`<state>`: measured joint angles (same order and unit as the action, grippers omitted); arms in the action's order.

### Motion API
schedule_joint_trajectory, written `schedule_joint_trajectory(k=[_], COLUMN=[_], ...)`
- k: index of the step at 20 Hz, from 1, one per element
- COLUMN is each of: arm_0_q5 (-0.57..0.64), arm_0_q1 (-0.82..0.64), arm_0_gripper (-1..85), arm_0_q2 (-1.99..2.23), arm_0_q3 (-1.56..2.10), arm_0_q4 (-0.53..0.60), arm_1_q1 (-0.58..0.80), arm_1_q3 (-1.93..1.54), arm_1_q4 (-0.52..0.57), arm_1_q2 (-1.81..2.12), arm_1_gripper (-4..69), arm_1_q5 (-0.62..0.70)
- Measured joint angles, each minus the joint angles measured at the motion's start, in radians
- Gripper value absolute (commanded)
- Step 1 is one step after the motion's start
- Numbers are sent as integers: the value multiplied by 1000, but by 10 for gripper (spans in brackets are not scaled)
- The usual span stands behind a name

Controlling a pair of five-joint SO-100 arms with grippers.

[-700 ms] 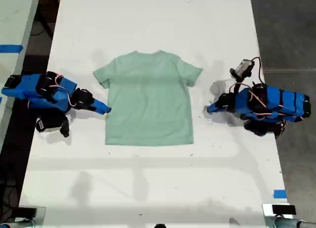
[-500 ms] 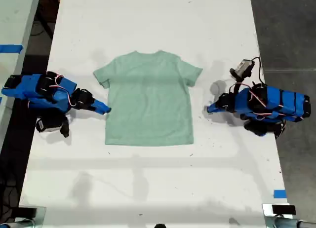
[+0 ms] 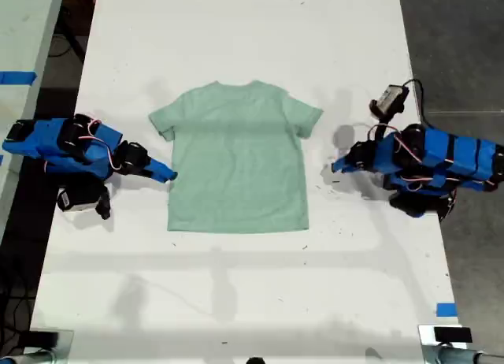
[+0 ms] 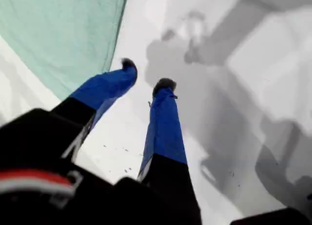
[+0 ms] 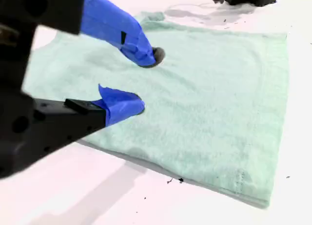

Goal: Fold t shirt

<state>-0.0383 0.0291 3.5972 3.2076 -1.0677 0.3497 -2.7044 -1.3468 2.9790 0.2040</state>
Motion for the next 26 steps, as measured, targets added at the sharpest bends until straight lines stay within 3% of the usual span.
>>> schedule_joint_trajectory(k=[5,10,17,26], arm_0_q5=[0,0,0,0], arm_0_q1=[0,0,0,0], arm_0_gripper=[122,122,122,122], arm_0_q2=[0,0,0,0], arm_0_q3=[0,0,0,0], arm_0_q4=[0,0,0,0], arm_1_q1=[334,569,629,566], arm_1_q3=[531,884,1232,1247], arm_1_q4=[2,11,23,23], arm_1_q2=[-618,-1054,-1548,-1598], arm_1_gripper=[201,177,194,179], arm_1_q5=[282,439,502,453])
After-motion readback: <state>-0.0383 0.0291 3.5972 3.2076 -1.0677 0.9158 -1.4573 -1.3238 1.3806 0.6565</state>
